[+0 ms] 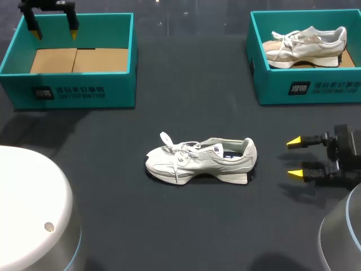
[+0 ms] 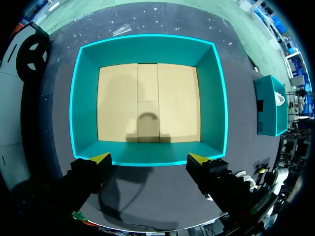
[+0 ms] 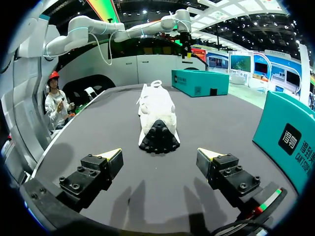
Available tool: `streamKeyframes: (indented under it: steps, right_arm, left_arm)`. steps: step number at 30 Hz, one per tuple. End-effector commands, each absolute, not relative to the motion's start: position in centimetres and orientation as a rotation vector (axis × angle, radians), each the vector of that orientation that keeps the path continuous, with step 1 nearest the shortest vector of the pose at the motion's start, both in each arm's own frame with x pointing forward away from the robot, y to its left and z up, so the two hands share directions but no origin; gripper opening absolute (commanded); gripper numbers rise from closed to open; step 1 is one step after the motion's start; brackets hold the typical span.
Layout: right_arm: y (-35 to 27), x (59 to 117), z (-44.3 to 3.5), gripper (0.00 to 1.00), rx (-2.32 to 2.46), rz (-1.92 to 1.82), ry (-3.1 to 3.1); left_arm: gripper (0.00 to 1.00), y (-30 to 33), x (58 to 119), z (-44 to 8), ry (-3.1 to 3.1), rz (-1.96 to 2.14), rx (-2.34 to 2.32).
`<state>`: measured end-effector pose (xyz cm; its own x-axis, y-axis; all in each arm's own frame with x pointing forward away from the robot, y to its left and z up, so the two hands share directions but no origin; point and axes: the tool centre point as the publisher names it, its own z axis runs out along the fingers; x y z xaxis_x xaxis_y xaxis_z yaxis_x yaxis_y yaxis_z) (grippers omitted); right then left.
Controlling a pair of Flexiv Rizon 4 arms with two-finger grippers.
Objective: Take the shoe out of the shoebox, open the shoe tongue, remove and reinsert the insole, then place the shoe into the shoebox
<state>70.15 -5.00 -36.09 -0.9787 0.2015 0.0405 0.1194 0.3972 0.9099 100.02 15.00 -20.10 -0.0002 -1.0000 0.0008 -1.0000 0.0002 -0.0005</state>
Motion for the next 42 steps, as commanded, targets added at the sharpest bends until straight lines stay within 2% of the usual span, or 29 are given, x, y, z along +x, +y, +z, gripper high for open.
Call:
streamKeyframes:
  steps: [1, 42]
  right_arm:
    - [-4.9, 70.2, -36.1, 1.00, 0.294, 1.653, 2.565]
    - [2.7, 72.0, -39.0, 1.00, 0.319, 1.777, 2.557]
  left_arm:
    - [1.00, 15.0, 100.0, -20.0, -2.222, 0.000, 2.221]
    - [1.00, 15.0, 100.0, -20.0, -2.222, 0.000, 2.221]
